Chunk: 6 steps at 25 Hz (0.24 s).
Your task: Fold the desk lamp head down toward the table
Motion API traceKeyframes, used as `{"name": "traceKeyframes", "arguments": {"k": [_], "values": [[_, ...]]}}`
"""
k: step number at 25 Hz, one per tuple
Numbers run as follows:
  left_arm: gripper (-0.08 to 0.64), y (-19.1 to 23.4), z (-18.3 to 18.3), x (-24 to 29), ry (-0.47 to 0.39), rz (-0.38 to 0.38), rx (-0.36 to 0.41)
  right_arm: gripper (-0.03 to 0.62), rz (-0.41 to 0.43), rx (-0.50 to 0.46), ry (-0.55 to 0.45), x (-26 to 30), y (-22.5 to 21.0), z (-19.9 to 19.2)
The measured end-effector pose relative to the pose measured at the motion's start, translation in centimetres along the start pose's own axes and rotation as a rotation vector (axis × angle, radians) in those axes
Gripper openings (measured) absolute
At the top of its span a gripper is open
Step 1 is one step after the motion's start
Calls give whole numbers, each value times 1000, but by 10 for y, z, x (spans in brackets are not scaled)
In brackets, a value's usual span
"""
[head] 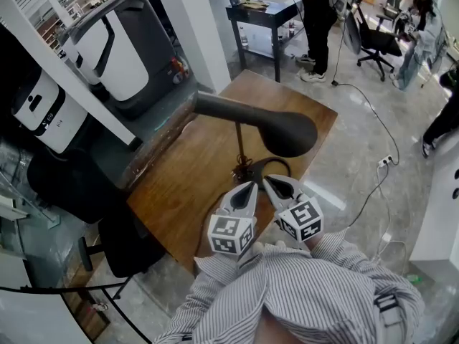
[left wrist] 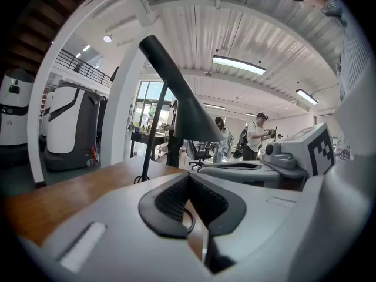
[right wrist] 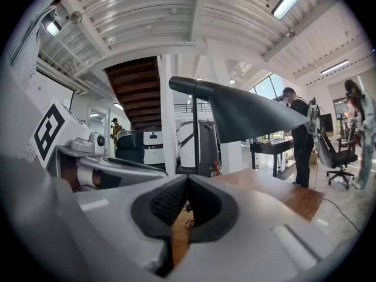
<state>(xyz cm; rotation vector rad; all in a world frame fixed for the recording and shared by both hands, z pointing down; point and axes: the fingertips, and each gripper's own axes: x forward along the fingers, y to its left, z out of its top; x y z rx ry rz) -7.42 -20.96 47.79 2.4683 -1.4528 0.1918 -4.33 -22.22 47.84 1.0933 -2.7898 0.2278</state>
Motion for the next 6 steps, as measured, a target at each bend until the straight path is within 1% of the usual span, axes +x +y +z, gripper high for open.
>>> {"name": "traceKeyframes", "arguments": {"k": [6], "values": [[6,3,2,2,-3,1,11,0,13,12,-5,5,1,1]]}}
